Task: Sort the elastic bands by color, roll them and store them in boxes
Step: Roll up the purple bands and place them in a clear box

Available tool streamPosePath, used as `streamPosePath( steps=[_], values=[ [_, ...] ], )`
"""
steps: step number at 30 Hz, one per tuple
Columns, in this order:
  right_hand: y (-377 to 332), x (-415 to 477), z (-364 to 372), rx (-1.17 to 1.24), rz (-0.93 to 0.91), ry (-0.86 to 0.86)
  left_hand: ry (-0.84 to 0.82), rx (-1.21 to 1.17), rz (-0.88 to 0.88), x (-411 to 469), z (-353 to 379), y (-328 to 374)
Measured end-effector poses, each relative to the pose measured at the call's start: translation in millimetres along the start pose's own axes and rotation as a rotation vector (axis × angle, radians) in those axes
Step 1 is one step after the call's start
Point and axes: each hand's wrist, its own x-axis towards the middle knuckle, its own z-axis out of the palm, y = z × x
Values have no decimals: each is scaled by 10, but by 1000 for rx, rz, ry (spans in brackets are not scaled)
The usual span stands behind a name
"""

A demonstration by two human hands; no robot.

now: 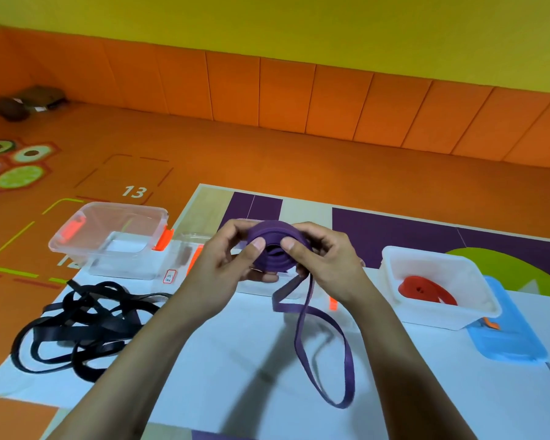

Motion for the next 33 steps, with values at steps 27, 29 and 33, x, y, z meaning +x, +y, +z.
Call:
streamPosePath(
  steps=[27, 29, 33],
  values=[
    [48, -114, 85, 73, 67, 12, 7, 125, 3, 37, -150, 81],
    [94, -104, 150, 72, 57, 82, 55, 50, -16, 13, -58, 19],
    [54, -52, 135, -49, 3, 108, 48, -22, -186, -82, 66, -89]
  ],
)
